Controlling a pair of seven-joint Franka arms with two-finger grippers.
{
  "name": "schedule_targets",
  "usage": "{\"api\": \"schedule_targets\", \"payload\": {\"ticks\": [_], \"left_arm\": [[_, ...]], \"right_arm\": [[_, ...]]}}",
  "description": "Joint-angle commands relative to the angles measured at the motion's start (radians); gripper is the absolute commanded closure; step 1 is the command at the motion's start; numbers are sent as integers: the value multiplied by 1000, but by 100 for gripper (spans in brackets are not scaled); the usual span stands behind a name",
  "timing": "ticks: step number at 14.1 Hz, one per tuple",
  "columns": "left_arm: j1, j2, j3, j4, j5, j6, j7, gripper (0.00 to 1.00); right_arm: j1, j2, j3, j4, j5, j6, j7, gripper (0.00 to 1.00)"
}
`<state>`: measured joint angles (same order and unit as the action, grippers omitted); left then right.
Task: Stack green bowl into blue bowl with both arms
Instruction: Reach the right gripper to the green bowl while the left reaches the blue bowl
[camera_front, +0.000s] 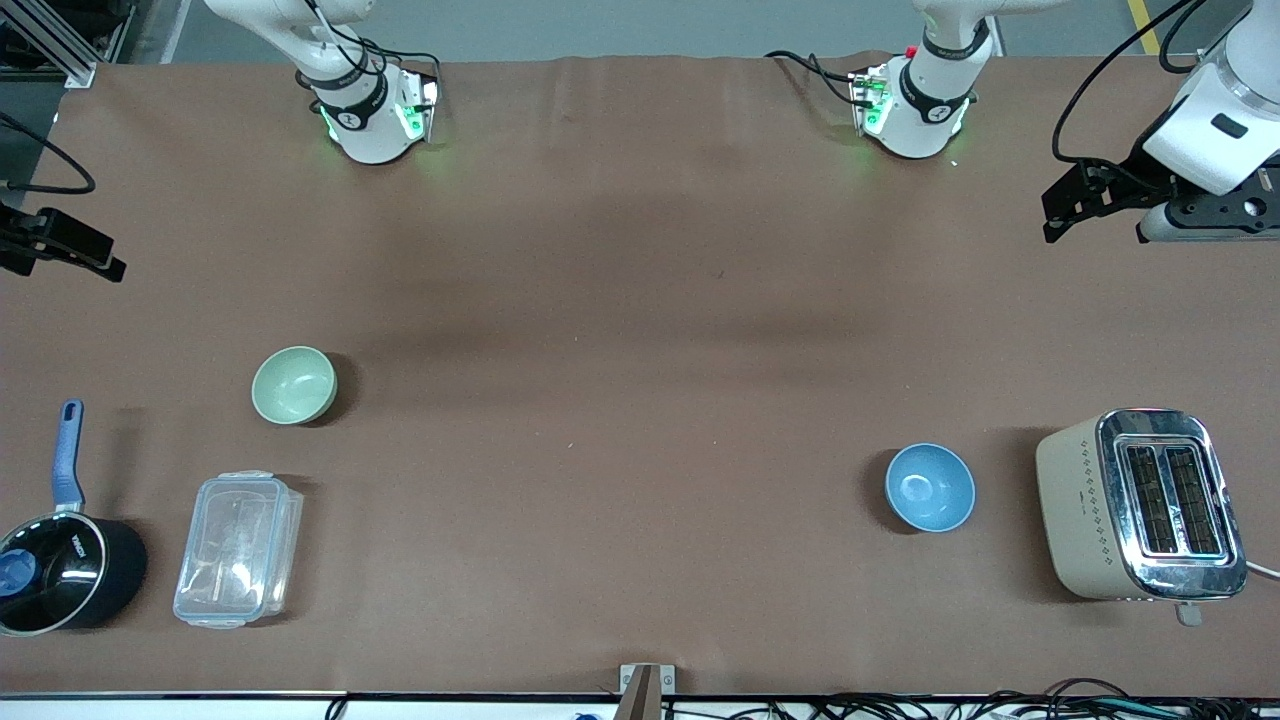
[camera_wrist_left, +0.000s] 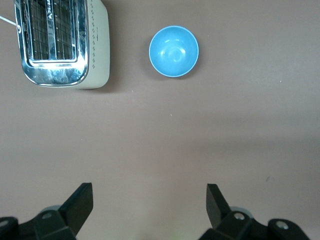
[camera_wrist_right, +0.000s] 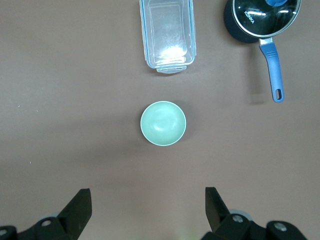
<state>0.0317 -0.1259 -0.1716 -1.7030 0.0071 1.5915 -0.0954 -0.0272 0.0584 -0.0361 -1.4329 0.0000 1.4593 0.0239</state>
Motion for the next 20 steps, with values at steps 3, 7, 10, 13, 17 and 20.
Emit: {"api": "schedule_targets", "payload": {"ticks": [3,7,10,13,17,20], "left_arm": [[4,22,-5,36,1,-74,3,0],[7,164,-3,79,39,-68,19,0],[48,285,-3,27,39,113,-1,0],[51,415,-2,19,39,261,-1,0],[56,575,1,17,40,468,-1,0],[57,664,1,20,39,625,0,0]], "right_arm": [[-10,-12,2,-17,14,1,-16,0],[-10,-12,1,-15,14,0,-18,0],[-16,-9,-22,-30,12,-17,-65,0],[-19,-23,-45,-250,3,151,-93,0],[-22,-69,-68,-611,-5,526,-121,0],[-26,-60,-88,-870,-3,874,-119,0]]}}
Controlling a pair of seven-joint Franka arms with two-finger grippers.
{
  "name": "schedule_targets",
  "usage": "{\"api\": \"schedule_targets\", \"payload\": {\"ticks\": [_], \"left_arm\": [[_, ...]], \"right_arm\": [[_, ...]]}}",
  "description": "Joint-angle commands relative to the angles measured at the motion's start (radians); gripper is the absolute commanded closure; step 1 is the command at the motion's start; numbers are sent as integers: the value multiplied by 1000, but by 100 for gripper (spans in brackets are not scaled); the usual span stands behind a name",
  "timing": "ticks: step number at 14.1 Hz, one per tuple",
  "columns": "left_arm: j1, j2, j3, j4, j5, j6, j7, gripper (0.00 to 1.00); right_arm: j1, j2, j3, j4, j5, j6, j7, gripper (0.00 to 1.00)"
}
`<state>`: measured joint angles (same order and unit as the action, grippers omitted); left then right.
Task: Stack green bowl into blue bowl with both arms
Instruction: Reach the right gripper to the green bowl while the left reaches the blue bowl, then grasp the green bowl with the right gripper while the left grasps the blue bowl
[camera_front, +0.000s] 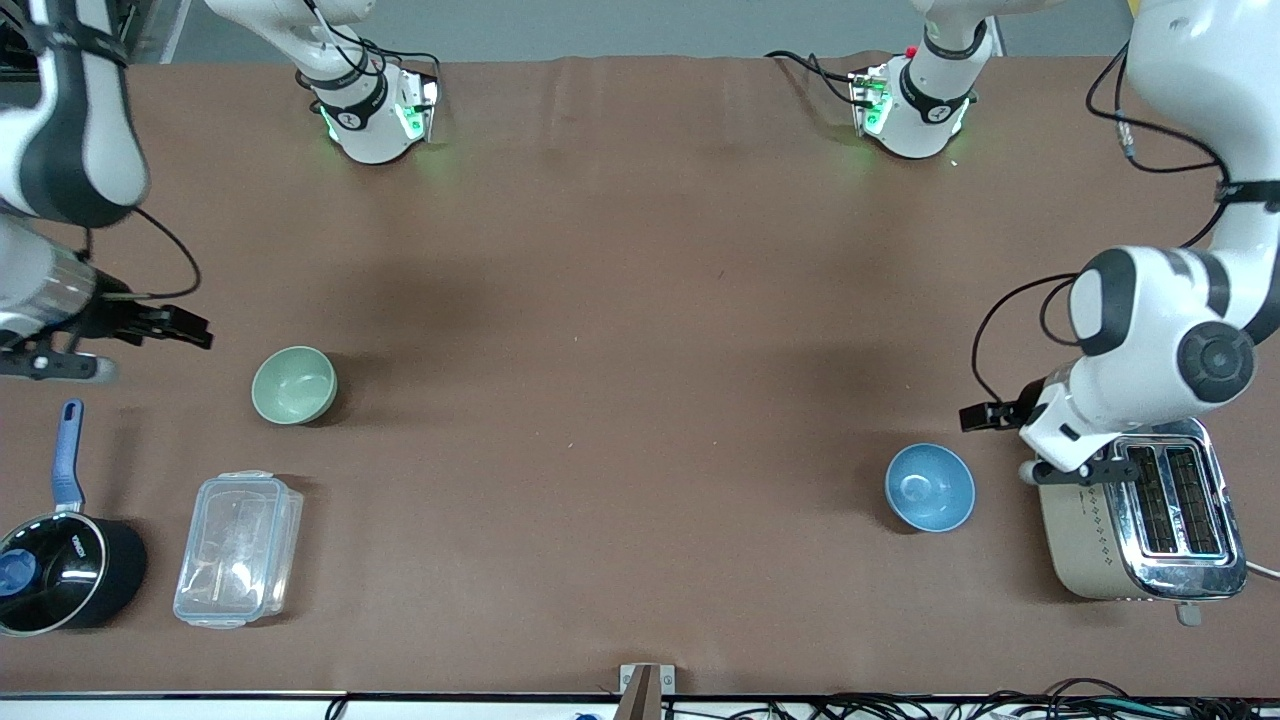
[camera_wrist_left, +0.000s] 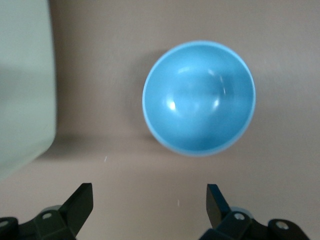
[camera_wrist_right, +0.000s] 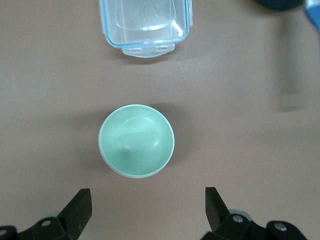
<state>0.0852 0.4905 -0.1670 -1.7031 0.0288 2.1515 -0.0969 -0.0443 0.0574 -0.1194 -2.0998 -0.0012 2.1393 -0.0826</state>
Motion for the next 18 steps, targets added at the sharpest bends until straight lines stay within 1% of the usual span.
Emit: {"api": "schedule_targets", "payload": {"ticks": [1,2,4,5,6,7,8,9,11,12,13,15,16,17,18], "left_arm": [[2,74,3,22,19,109,2,7],[2,97,4,22,17,149,2,15],[4,150,4,23,17,227,5,26],[2,170,6,26,17,261,6,28],[2,186,6,30,17,283,8,33],[1,200,6,33,17,294,6,40],[-2,204,6,33,17,295,6,50],[-2,215,10,43,17,295,6,68],[-1,221,11,54,17,295,5,99],[-2,218,11,54,17,295,5,100],[-4,209,11,56,16,294,3,100],[-7,171,-8,50,10,274,2,100],[-12,139,-38,46,4,222,-10,100],[-12,126,-83,52,2,164,-61,100],[-12,114,-138,54,3,136,-149,100]], "right_arm": [[-9,-45,-6,-251,-2,276,-9,0],[-11,4,-6,-279,1,351,-5,0],[-11,79,-19,-308,7,468,-3,0],[-11,110,-19,-325,12,528,-2,0],[-12,136,-19,-338,13,574,1,1],[-12,166,-19,-345,15,618,3,5],[-14,188,-19,-345,15,640,4,8],[-19,196,-19,-345,15,643,4,12],[-19,206,-19,-345,29,643,4,20],[-16,213,-17,-345,42,645,4,27],[-14,211,-17,-345,49,642,4,42],[-11,213,-17,-345,49,643,3,84],[-11,211,-17,-345,49,643,4,99],[-11,211,-17,-345,50,643,4,100],[-11,211,-17,-345,50,639,4,100]]}}
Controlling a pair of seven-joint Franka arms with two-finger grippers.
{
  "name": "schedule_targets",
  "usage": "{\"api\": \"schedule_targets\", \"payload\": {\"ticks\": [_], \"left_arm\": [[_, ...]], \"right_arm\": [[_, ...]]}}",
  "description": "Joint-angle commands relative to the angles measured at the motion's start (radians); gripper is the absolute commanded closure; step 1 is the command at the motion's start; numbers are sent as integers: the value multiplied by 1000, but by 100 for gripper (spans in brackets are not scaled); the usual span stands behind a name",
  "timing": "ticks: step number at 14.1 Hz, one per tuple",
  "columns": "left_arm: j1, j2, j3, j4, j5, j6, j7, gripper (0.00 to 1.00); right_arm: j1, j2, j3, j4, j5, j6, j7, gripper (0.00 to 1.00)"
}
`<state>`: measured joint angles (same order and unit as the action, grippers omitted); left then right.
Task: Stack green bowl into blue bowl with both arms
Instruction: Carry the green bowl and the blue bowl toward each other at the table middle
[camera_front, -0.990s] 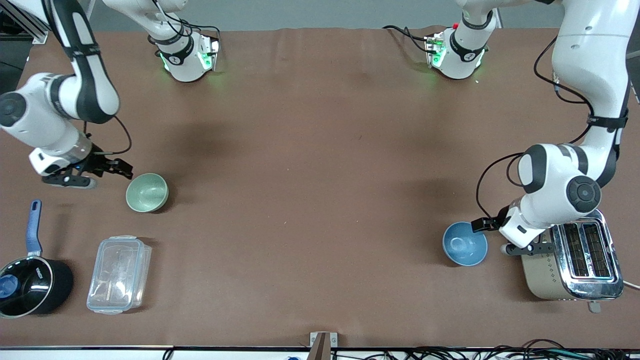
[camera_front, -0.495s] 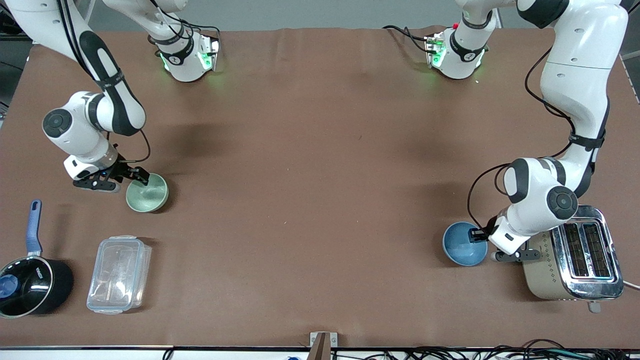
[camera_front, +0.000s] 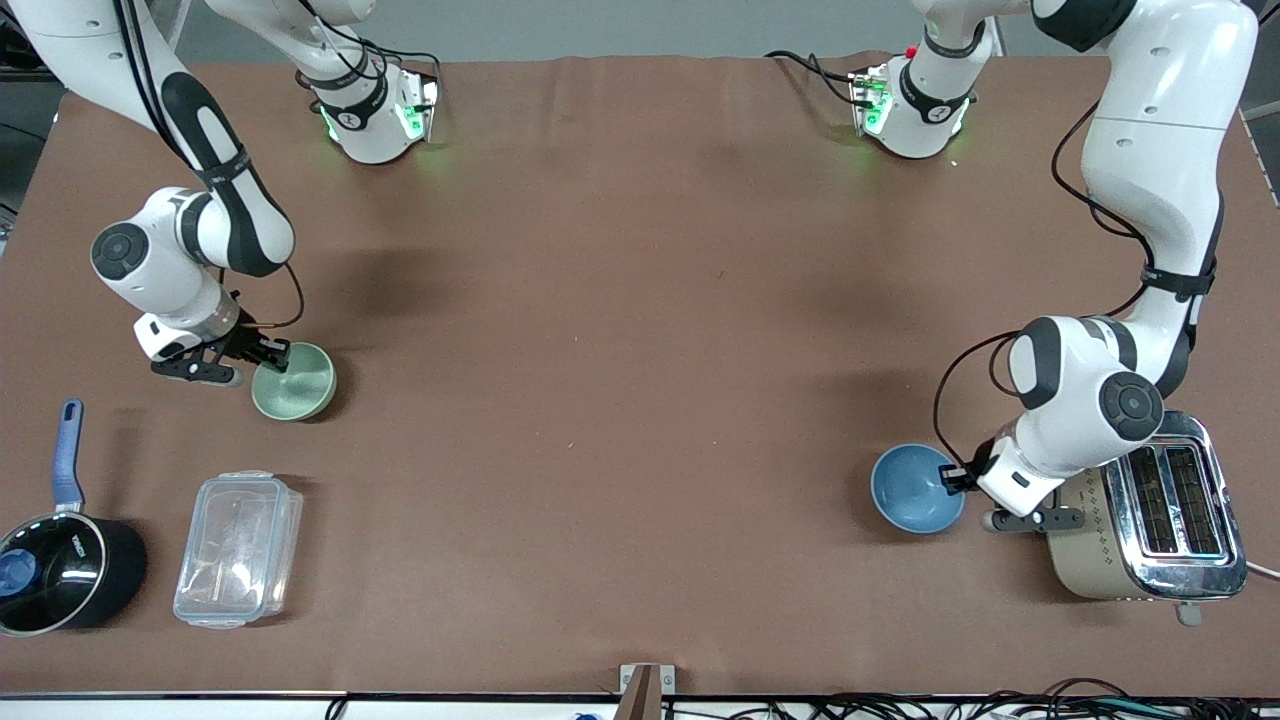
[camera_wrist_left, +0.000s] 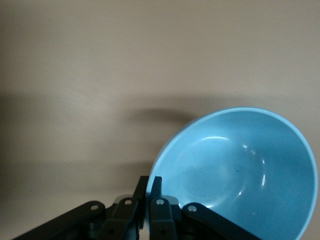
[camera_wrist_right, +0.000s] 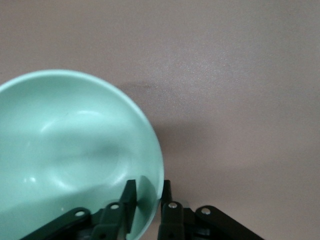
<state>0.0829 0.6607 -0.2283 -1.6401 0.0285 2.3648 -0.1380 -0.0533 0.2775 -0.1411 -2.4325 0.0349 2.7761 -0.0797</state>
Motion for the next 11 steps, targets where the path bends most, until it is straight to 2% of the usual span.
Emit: {"api": "schedule_targets", "payload": {"ticks": [1,3,5,7,9,10,11], "left_arm": [[-12,-59,-130,-9,4,-79,-206,100],[-61,-55,-216,-9,17,-81,-421,100],[-180,-47,-218,5,17,-79,-579,100],[-296,-12,-217,20,16,-78,-679,100],[-377,42,-217,55,16,-73,-753,100],[-424,63,-213,57,16,-65,-777,100],[-463,77,-203,57,14,-55,-797,100]], "right_arm": [[1,-18,5,-13,13,-10,-3,100],[3,-75,6,3,11,-109,-14,100],[6,-156,9,70,10,-279,-32,100],[15,-181,9,241,10,-550,-78,100],[32,-170,14,495,11,-900,-71,100],[62,-153,15,615,16,-1034,-48,100],[91,-135,15,683,17,-1106,1,100]]}}
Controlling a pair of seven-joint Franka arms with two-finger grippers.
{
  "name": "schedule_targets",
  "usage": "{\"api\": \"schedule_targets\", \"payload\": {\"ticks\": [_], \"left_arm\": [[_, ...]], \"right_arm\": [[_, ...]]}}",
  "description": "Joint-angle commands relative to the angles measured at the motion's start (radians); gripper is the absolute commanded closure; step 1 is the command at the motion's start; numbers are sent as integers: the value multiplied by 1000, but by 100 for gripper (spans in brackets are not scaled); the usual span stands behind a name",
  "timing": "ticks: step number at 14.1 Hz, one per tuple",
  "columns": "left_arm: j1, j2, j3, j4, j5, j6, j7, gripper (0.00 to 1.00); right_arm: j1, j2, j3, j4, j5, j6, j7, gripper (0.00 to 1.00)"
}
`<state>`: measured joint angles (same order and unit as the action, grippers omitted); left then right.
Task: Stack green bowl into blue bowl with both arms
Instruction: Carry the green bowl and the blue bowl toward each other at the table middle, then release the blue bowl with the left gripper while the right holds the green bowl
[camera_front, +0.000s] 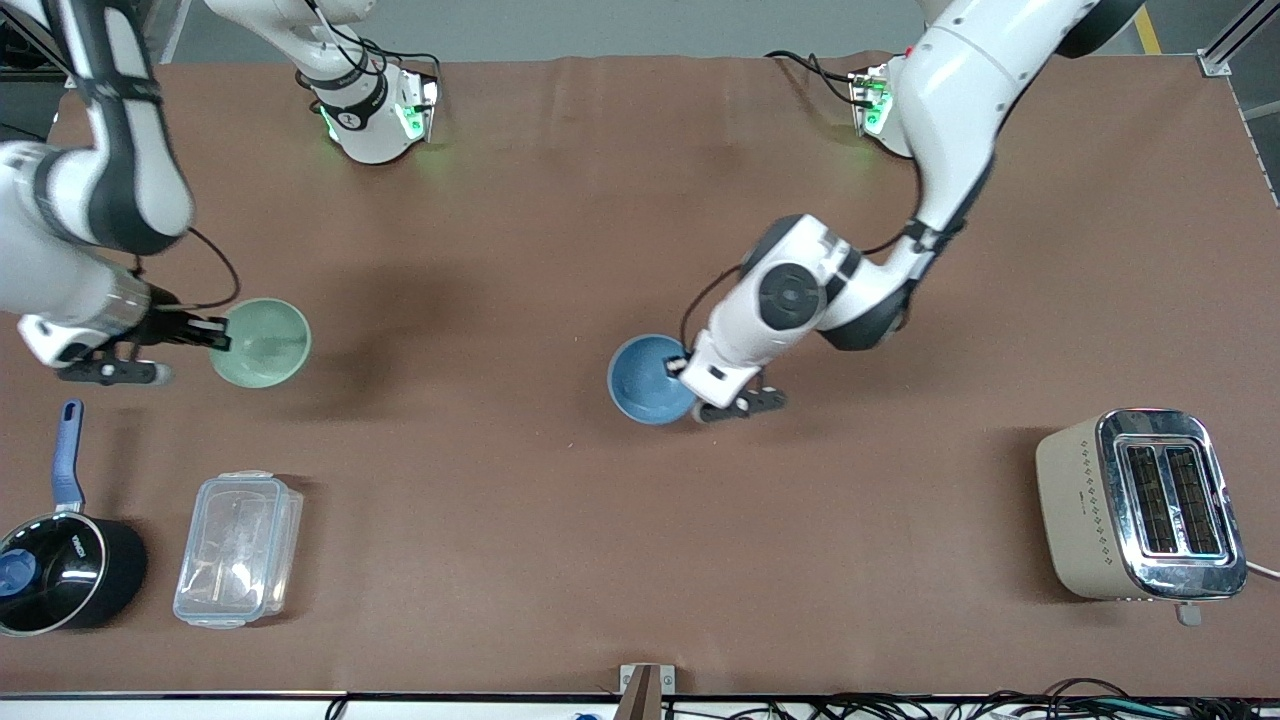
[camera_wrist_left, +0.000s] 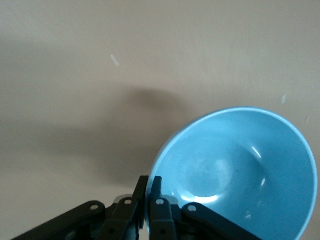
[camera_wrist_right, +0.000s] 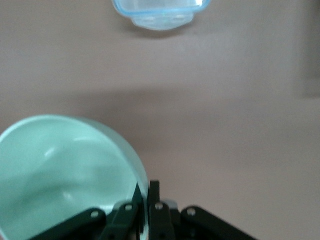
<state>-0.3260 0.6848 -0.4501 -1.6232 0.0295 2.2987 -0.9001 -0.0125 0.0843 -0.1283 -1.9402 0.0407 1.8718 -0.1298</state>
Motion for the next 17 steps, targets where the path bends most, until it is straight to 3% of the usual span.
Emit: {"api": "schedule_targets", "payload": {"ticks": [1,3,5,6,7,8,11,14,17], "left_arm": [[-80,65,34,40,13,33,-68,100],[-120,91,42,40,15,59,-94,100],[-136,104,59,40,15,74,-95,97],[-137,99,63,40,13,76,-99,78],[-127,85,67,40,13,74,-105,43],[-116,67,77,42,15,73,-106,0],[-47,-63,110,42,17,18,-103,0],[76,-178,122,81,20,-144,-76,0],[218,-231,122,143,20,-292,94,0]], "right_arm": [[80,58,4,220,21,-233,90,100],[129,61,41,237,39,-243,207,100],[158,89,117,237,70,-227,356,100],[160,109,156,240,80,-209,422,100],[160,126,198,239,85,-182,468,100],[161,141,240,234,96,-154,520,100],[184,182,323,228,96,-87,613,100],[330,261,326,228,93,37,792,100],[411,324,323,228,84,141,904,100]]}}
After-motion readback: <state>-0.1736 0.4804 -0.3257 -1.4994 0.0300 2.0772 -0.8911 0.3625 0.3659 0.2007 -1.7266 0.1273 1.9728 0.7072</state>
